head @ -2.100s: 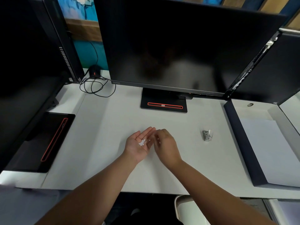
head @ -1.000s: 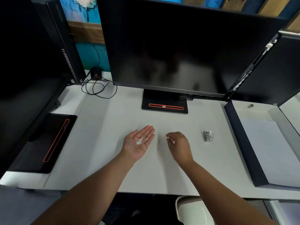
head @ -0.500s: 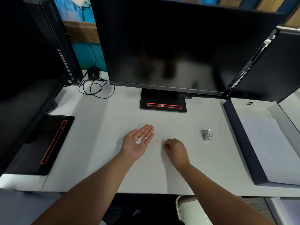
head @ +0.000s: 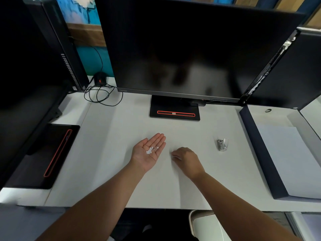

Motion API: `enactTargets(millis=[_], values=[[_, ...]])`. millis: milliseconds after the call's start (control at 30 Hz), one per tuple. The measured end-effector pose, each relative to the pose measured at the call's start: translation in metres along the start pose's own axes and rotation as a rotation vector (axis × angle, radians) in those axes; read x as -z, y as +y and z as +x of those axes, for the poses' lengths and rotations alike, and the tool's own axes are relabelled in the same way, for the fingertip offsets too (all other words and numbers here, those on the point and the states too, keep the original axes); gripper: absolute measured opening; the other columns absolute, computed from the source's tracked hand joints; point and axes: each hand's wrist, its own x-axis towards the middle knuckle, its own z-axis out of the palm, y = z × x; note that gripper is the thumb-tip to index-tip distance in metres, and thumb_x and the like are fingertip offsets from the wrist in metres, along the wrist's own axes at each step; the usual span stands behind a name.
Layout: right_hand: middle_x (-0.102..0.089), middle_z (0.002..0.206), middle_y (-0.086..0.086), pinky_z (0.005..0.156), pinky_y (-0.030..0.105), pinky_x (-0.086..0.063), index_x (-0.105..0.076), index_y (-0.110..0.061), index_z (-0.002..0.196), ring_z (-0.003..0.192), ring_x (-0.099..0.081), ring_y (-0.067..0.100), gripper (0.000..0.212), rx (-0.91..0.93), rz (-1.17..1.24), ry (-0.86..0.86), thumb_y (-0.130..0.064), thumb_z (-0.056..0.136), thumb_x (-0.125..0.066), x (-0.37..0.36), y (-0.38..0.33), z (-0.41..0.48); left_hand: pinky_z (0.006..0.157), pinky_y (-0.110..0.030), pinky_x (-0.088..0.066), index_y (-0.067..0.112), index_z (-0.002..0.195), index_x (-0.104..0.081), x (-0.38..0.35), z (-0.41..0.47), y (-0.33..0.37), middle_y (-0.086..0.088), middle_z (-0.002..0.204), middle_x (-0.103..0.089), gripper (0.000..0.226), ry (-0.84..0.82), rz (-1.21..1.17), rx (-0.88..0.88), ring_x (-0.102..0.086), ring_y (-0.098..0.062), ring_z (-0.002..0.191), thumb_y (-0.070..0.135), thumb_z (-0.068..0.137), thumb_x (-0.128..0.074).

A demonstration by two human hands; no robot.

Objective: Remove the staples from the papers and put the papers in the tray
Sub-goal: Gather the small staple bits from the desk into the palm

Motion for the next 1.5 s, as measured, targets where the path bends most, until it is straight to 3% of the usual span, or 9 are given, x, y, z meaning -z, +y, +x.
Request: enactTargets(millis=[167, 333, 533, 700, 767, 900, 1000, 1333, 1500], values=[[-0.066, 0.082, 0.007, 0.069, 0.023, -0.036, -0.071, -0.008, 0.088, 0.080, -0.054, 0.022, 0.015, 0.050, -0.011, 0.043, -0.007, 0.088, -0.056, -0.002, -0.002, -0.001, 0.093, -0.042, -0.049, -0.010, 0.112, -0.061, -0.001, 0.000, -0.002, -0.023, 0.116, -0.067, 0.045, 0.010, 0.006, 0.007, -0.062, -0.033, 0.111, 0.020, 0.101, -0.029], [-0.059, 0.066, 0.010, 0.057, 0.036, -0.050, -0.063, -0.005, 0.070, 0.061, -0.055, 0.029, 0.013, 0.107, -0.131, 0.090, -0.003, 0.083, -0.061, -0.009, -0.005, -0.004, 0.099, -0.042, -0.047, -0.010, 0.113, -0.061, 0.000, 0.000, -0.003, -0.023, 0.115, -0.067, 0.045, 0.028, 0.013, 0.008, -0.062, -0.033, 0.111, 0.020, 0.101, -0.029], [-0.059, 0.076, 0.010, 0.063, 0.024, -0.036, -0.063, -0.003, 0.079, 0.068, -0.047, 0.019, 0.015, -0.038, 0.070, 0.124, -0.005, 0.089, -0.052, 0.001, -0.018, 0.005, 0.098, -0.042, -0.047, -0.010, 0.112, -0.061, 0.001, -0.001, -0.002, -0.023, 0.115, -0.067, 0.045, 0.026, 0.004, 0.001, -0.062, -0.033, 0.110, 0.020, 0.101, -0.029], [-0.059, 0.079, 0.002, 0.062, 0.010, -0.035, -0.066, -0.009, 0.086, 0.071, -0.050, 0.013, 0.010, 0.028, 0.257, 0.135, -0.012, 0.089, -0.057, 0.016, -0.054, 0.008, 0.074, -0.034, -0.058, -0.007, 0.111, -0.063, -0.004, -0.004, -0.003, -0.021, 0.115, -0.068, 0.045, 0.045, 0.030, -0.008, -0.065, -0.029, 0.106, 0.021, 0.100, -0.030], [-0.060, 0.078, 0.001, 0.063, 0.013, -0.038, -0.067, -0.009, 0.083, 0.071, -0.051, 0.013, 0.010, 0.054, 0.292, 0.108, -0.008, 0.087, -0.057, 0.018, -0.068, 0.010, 0.073, -0.031, -0.056, -0.005, 0.112, -0.065, -0.006, -0.006, -0.005, -0.019, 0.114, -0.069, 0.046, 0.059, 0.068, 0.001, -0.066, -0.026, 0.105, 0.022, 0.100, -0.030], [-0.070, 0.080, 0.002, 0.069, 0.030, -0.046, -0.070, -0.010, 0.081, 0.072, -0.058, 0.014, 0.014, 0.089, 0.233, 0.112, -0.004, 0.083, -0.058, 0.011, -0.077, 0.014, 0.096, -0.034, -0.046, -0.005, 0.115, -0.064, -0.012, -0.006, -0.007, -0.018, 0.116, -0.068, 0.047, 0.034, 0.079, 0.017, -0.063, -0.026, 0.111, 0.021, 0.099, -0.028], [-0.070, 0.075, -0.001, 0.071, 0.036, -0.048, -0.068, -0.013, 0.075, 0.070, -0.060, 0.017, 0.011, 0.095, 0.148, 0.144, -0.007, 0.078, -0.059, 0.003, -0.073, 0.016, 0.094, -0.035, -0.047, -0.005, 0.115, -0.064, -0.012, -0.006, -0.006, -0.018, 0.117, -0.068, 0.047, 0.022, 0.056, 0.026, -0.062, -0.026, 0.112, 0.022, 0.099, -0.029], [-0.069, 0.082, -0.001, 0.067, 0.035, -0.044, -0.070, -0.016, 0.087, 0.076, -0.059, 0.018, 0.020, 0.236, 0.063, 0.155, -0.011, 0.079, -0.052, 0.005, -0.067, 0.013, 0.096, -0.034, -0.047, -0.003, 0.117, -0.063, -0.008, -0.006, -0.003, -0.017, 0.119, -0.067, 0.047, 0.011, 0.060, 0.026, -0.062, -0.025, 0.114, 0.023, 0.099, -0.030], [-0.065, 0.093, -0.003, 0.076, 0.013, -0.044, -0.069, -0.015, 0.098, 0.082, -0.056, 0.007, 0.021, 0.047, 0.359, 0.224, -0.004, 0.086, -0.055, 0.018, -0.052, 0.015, 0.091, -0.037, -0.050, -0.007, 0.112, -0.064, -0.008, -0.003, -0.003, -0.021, 0.116, -0.067, 0.044, 0.026, 0.027, -0.010, -0.069, -0.030, 0.100, 0.020, 0.099, -0.032]])
